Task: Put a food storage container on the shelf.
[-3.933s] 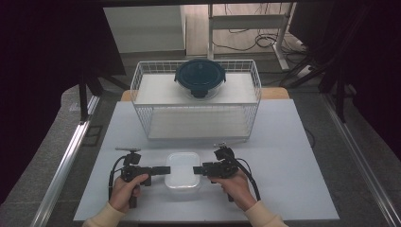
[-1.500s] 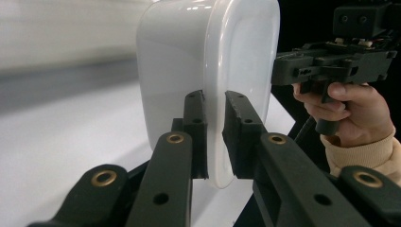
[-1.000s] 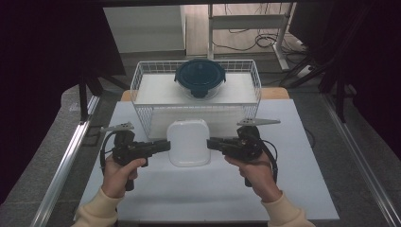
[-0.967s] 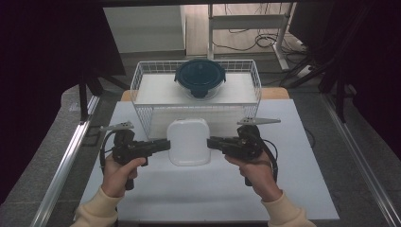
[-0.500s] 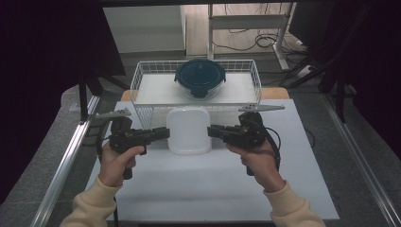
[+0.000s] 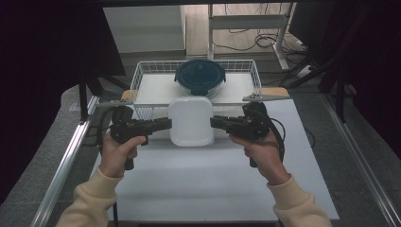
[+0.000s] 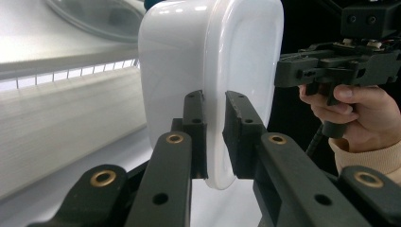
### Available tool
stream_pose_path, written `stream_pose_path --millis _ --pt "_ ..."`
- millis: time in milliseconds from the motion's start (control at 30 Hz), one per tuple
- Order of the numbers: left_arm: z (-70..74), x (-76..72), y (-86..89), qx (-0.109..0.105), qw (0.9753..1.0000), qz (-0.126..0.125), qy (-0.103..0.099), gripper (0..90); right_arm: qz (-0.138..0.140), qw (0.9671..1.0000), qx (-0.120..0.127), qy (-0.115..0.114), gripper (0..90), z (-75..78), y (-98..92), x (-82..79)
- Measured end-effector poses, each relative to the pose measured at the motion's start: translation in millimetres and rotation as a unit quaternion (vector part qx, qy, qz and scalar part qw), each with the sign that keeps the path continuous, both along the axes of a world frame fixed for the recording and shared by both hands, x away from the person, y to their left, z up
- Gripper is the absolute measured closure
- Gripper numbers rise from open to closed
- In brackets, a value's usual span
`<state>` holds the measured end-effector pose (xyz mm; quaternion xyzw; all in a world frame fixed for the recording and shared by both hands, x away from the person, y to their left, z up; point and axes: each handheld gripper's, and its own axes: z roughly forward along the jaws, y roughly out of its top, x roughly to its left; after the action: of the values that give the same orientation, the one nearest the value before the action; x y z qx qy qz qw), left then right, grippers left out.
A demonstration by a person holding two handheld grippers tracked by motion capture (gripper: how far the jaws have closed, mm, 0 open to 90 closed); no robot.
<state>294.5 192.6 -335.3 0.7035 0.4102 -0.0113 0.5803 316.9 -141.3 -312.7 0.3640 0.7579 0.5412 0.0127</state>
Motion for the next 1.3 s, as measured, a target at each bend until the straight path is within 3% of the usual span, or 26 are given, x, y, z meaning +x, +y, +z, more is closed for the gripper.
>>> stream_pose_path --millis 467,867,1300 --pt "21.1 14.4 -1.5 0.002 1.0 0.0 -0.008 80.0 -0.003 1.0 0.002 -0.009 79.5 19.1 -1.5 12.4" --pt "58.9 37.8 -5.8 0.018 0.9996 0.002 -0.02 80.0 -0.015 0.9998 -0.001 -0.016 79.3 49.4 -2.9 32.9" --pt "86.0 63.8 -3.7 0.003 1.0 0.001 -0.009 80.1 -0.016 0.9998 0.01 -0.01 79.3 79.9 -3.0 57.5"
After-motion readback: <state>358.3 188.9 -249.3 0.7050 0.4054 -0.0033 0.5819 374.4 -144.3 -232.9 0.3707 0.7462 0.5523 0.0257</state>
